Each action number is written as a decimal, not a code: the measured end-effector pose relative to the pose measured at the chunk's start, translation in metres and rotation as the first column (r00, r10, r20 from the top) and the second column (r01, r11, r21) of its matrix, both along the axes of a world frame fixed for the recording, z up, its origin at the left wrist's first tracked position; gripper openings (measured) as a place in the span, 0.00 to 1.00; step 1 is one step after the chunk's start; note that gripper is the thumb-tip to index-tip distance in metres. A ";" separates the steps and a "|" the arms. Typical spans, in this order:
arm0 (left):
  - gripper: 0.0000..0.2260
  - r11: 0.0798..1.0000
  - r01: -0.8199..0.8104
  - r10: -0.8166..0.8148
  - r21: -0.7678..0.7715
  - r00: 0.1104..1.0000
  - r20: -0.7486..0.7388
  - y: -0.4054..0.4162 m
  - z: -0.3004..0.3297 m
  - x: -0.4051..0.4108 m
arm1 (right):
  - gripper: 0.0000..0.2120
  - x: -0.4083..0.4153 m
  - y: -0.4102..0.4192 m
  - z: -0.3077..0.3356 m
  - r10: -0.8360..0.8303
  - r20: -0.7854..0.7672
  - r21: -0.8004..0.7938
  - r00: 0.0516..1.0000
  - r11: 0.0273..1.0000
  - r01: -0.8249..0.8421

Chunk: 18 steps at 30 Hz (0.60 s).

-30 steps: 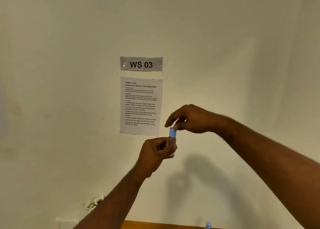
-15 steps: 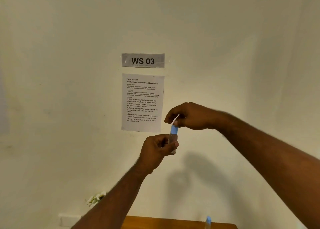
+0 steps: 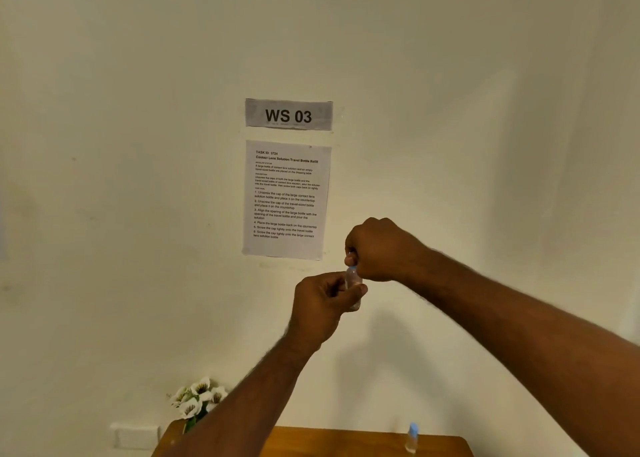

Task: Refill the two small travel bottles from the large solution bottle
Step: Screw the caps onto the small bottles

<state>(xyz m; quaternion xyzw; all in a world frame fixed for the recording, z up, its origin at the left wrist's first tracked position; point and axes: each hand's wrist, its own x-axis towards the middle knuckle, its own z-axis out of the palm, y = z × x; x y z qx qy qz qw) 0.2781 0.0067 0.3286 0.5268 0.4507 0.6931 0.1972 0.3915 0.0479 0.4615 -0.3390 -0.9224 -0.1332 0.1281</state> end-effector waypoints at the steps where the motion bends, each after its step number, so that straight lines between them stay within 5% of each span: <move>1: 0.17 1.000 -0.014 0.014 0.003 1.000 -0.005 0.000 -0.002 0.001 | 0.05 -0.003 0.001 -0.003 -0.014 0.002 0.020 1.000 1.000 0.014; 4: 0.13 0.998 -0.067 0.067 -0.012 0.998 -0.002 0.002 -0.013 -0.001 | 0.06 -0.005 0.007 -0.014 0.004 -0.062 -0.045 0.998 0.999 -0.007; 8: 0.04 0.999 -0.007 0.007 -0.046 1.000 0.013 -0.004 -0.031 -0.011 | 0.09 0.007 0.011 -0.046 0.000 -0.388 -0.356 0.922 0.922 -0.150; 13: 0.10 0.987 0.103 -0.105 -0.125 0.994 -0.010 -0.008 -0.062 -0.011 | 0.10 0.025 0.009 -0.114 -0.181 -0.561 -0.536 0.808 0.823 -0.188; 18: 0.25 0.950 -0.029 -0.046 -0.311 0.971 -0.233 0.003 -0.112 -0.002 | 0.12 0.041 0.021 -0.172 -0.332 -0.608 -0.577 0.721 0.809 -0.114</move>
